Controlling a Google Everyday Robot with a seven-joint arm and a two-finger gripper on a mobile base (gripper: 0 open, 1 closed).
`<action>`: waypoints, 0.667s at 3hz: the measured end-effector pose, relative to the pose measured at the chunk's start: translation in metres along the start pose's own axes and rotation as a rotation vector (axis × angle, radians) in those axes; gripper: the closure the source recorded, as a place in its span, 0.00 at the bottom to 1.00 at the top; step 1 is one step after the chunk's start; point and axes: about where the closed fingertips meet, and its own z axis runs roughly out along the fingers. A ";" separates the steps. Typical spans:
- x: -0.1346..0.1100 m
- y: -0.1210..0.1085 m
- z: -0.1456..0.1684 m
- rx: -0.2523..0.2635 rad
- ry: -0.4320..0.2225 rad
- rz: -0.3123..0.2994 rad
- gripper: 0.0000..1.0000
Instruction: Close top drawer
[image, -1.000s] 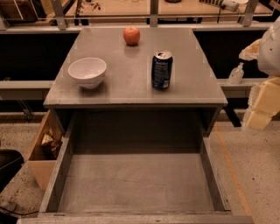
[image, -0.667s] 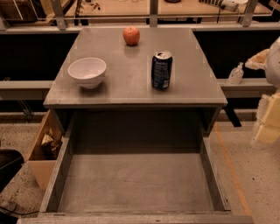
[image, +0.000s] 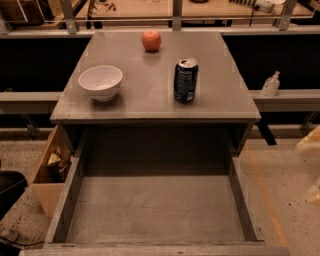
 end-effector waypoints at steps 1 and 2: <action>0.009 0.043 0.012 -0.018 -0.022 -0.019 0.72; 0.012 0.075 0.035 -0.060 -0.045 -0.004 0.95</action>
Offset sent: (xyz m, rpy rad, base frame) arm -0.0958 0.0098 -0.1009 0.1005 0.1178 0.0082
